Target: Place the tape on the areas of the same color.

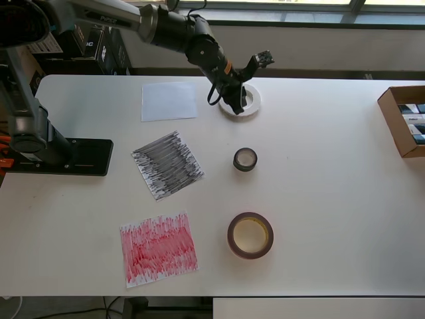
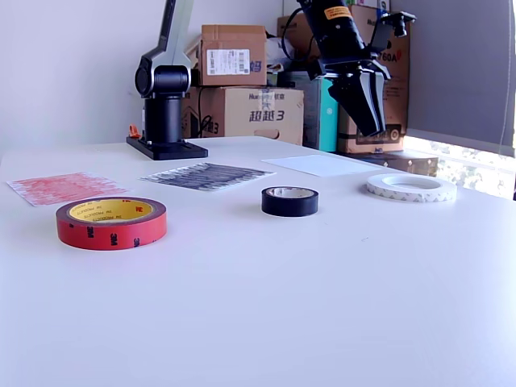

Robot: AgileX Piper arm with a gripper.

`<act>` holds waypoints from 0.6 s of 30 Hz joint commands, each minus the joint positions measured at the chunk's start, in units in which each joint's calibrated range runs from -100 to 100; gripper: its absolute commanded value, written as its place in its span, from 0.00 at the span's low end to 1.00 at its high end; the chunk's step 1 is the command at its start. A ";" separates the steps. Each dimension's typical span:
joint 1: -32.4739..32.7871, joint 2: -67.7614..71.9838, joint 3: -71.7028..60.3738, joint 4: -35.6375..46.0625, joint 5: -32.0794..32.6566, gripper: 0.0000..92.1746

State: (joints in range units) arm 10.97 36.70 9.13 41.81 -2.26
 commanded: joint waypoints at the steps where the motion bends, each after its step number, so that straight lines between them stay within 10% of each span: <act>1: 0.57 0.43 -0.45 0.66 2.76 0.14; 18: 2.46 0.71 -0.54 7.62 19.54 0.14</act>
State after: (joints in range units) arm 13.00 37.61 8.37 47.76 12.96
